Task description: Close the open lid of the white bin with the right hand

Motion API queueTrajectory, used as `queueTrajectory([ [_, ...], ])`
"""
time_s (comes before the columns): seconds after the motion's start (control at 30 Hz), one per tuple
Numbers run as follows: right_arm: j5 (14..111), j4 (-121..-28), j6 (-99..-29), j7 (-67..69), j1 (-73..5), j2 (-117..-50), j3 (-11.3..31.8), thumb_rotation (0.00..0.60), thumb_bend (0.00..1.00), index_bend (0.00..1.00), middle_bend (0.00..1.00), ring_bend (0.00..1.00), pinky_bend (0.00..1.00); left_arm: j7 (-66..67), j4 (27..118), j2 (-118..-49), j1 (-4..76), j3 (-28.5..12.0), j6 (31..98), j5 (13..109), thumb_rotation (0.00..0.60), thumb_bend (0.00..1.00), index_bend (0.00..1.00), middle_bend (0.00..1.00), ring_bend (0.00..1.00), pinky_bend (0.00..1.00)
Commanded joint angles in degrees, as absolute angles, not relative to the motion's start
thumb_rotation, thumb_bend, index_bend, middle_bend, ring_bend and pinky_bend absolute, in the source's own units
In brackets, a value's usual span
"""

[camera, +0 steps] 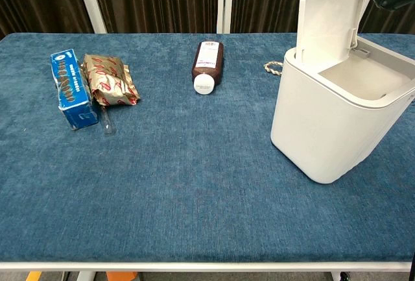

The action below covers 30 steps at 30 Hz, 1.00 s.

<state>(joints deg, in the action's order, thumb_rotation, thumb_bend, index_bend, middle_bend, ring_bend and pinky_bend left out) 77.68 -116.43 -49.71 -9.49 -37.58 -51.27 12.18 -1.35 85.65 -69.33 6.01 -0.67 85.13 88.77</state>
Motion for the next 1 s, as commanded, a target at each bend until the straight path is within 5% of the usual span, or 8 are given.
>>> queueTrajectory([
  [0.03, 78.24, -117.01, -50.62, -9.49, -37.10, -50.84, 11.80, 0.600, 1.00, 0.08, 0.29, 0.14, 0.11, -1.26, 85.70, -69.32, 6.02, -0.63, 85.11, 88.81, 0.600, 0.00, 0.13, 0.13, 0.06, 0.14],
  [0.47, 85.46, -119.27, -55.04, -6.67, -32.37, -47.07, 7.31, 0.600, 1.00, 0.13, 0.34, 0.22, 0.23, -0.56, 86.86, -68.51, 6.07, -0.75, 85.22, 88.85, 0.600, 0.00, 0.13, 0.13, 0.06, 0.14],
  [1.0, 94.05, -118.31, -59.34, -8.07, -26.40, -48.96, 0.62, 0.600, 1.00, 0.13, 0.33, 0.22, 0.23, 0.00, 87.40, -68.43, 6.10, -0.95, 85.24, 88.54, 0.600, 0.00, 0.13, 0.13, 0.06, 0.14],
])
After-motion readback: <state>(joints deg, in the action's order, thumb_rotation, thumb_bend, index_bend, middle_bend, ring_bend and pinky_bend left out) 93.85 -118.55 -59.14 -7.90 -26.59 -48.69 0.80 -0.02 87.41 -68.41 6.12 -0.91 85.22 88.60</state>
